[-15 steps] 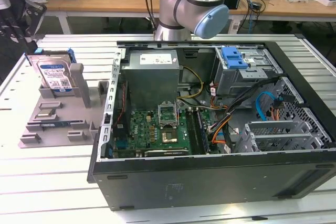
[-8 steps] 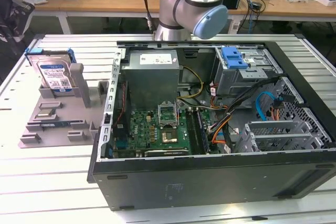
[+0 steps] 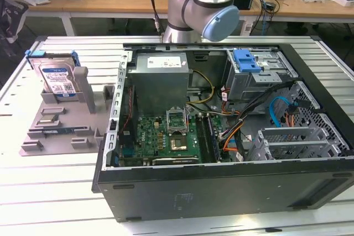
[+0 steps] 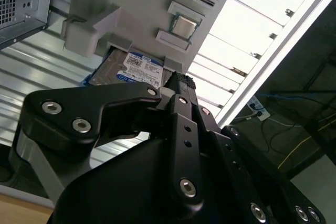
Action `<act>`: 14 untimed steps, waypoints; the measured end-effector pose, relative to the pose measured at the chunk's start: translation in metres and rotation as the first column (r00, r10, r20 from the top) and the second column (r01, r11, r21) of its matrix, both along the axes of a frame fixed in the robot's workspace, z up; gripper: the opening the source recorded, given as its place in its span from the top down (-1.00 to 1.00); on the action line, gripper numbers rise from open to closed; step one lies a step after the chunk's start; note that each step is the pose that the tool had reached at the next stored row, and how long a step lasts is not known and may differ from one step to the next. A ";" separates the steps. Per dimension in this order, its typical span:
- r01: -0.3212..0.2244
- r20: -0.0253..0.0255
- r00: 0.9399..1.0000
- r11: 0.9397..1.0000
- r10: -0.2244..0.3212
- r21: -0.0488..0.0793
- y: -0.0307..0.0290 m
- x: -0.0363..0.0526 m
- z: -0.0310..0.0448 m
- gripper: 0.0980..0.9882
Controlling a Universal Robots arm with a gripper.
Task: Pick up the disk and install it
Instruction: 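Reach for the disk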
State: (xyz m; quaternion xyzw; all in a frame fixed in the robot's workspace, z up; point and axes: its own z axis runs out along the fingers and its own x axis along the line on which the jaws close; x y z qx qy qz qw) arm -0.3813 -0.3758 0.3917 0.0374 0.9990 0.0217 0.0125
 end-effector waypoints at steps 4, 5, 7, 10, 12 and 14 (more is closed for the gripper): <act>0.000 0.000 1.000 1.000 0.000 0.000 0.0074 -0.0047 -0.0002 0.98; 0.000 0.000 1.000 1.000 0.000 0.000 0.0089 -0.0051 -0.0003 0.98; 0.000 0.000 1.000 1.000 0.000 0.000 0.0127 -0.0053 -0.0005 0.98; 0.000 0.000 1.000 1.000 0.000 -0.001 0.0182 -0.0063 -0.0008 0.98; 0.000 0.000 1.000 1.000 0.000 -0.001 0.0184 -0.0067 -0.0008 0.98; 0.000 0.000 1.000 1.000 0.000 -0.001 0.0185 -0.0067 -0.0009 0.98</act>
